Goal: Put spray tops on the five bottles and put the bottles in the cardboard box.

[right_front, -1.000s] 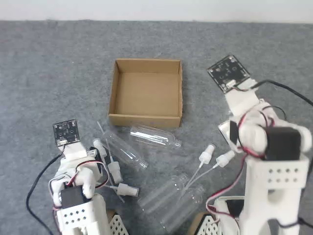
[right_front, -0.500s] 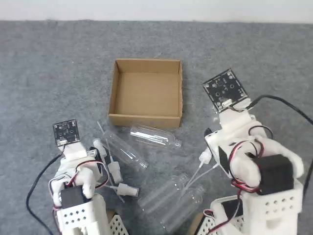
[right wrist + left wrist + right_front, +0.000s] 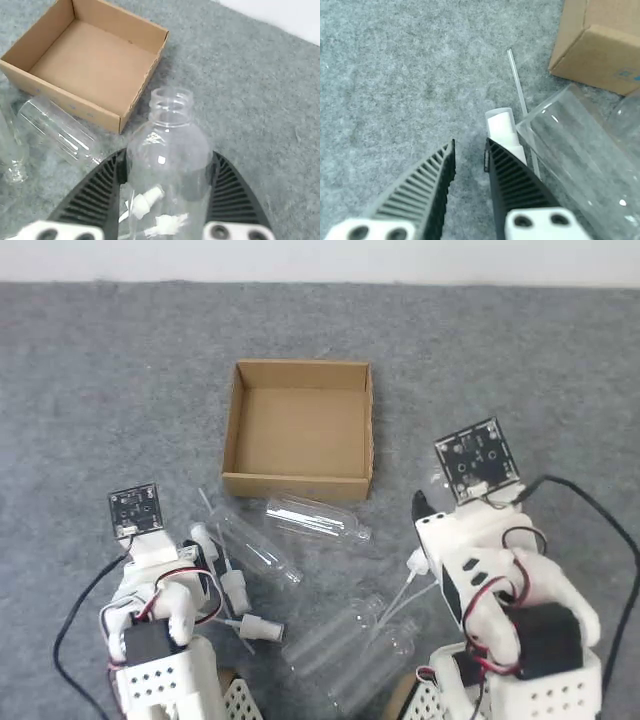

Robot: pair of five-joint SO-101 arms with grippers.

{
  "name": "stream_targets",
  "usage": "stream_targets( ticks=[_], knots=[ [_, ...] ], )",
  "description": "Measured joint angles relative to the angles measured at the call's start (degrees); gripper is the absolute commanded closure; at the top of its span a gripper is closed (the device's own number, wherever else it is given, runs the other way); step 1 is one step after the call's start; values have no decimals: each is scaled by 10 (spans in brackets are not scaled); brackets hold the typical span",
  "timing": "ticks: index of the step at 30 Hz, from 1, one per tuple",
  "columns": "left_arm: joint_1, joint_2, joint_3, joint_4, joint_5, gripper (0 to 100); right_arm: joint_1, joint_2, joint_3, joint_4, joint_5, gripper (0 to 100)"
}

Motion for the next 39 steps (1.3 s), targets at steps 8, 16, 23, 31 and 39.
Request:
stream_targets(
  ticks=[8,16,23,31,39],
  knots=[
    [0,0,0,0,0,909,0,-93,45,-16,0,888],
    [-7,0,-61,0,-1,906,100,-113,62,-33,0,888],
    [-8,-1,-170,0,-152,906,207,-114,76,-38,-11,888],
    [37,-9,-287,20,-171,881,295,-114,76,-50,-39,888],
    [160,22,-399,113,-171,819,345,-114,76,-50,-61,888]
  ],
)
